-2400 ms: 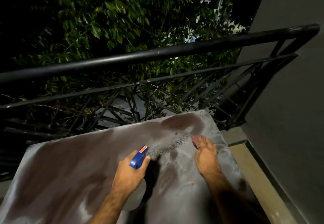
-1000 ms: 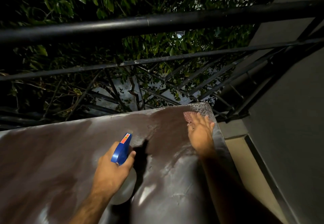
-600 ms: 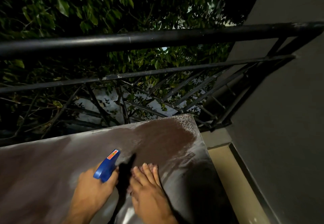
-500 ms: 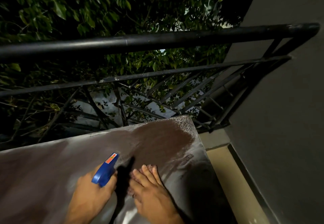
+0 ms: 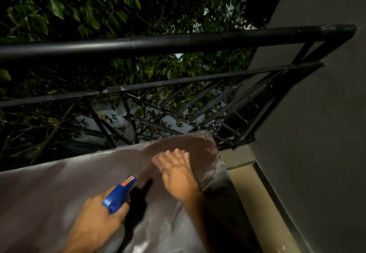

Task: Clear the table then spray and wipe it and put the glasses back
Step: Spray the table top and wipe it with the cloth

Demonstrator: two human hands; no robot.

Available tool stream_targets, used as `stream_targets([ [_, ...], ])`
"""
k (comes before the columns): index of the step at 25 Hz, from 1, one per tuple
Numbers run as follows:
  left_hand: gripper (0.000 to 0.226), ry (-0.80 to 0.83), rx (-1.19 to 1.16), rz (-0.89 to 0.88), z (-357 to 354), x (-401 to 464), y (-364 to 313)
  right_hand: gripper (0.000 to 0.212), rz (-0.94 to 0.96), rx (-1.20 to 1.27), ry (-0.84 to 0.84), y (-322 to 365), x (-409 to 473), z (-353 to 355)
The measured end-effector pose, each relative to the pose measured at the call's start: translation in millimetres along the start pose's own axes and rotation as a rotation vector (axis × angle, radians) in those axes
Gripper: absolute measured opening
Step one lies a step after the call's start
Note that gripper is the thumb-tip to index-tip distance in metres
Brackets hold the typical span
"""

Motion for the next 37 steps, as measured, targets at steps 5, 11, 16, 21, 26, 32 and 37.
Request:
stream_targets([
  [5, 0.039, -0.021, 0.032, -0.031, 1, 3, 8, 0.057, -0.065, 0.027, -0.052, -39, 17, 4],
  [11, 0.043, -0.067, -0.04, 0.019, 3, -1, 22, 0.054, -0.585, 0.053, -0.229, -67, 39, 16],
  [16, 0.014, -0.084, -0.059, -0.013, 12, 3, 20, 0.057, 0.029, 0.038, -0.014, 24, 18, -11],
  [21, 0.023, -0.115, 0.001, -0.085, 9, -9, 11, 0.055, 0.053, -0.102, -0.039, -23, 38, 0],
  [26, 0.011, -0.177, -0.063, -0.101, 15, -11, 19, 0.053, -0.403, 0.059, -0.189, -39, 34, -2],
  [32, 0.032, -0.138, 0.02, -0.107, 33, -15, 27, 0.05, -0.136, 0.067, -0.062, -10, 11, -13],
  [37, 0.04, -0.111, 0.115, -0.025, 66, -14, 51, 0.052, -0.31, 0.063, -0.093, 13, 25, -18],
])
Point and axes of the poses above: each hand's wrist, its own x-axis towards the middle knuckle, its own z-axis out of the back of the hand, y = z × x, the point moved 2 cm from there along x, towards the middle knuckle, and after that the axes turned 1 degree about -z, right-handed, at the moved point
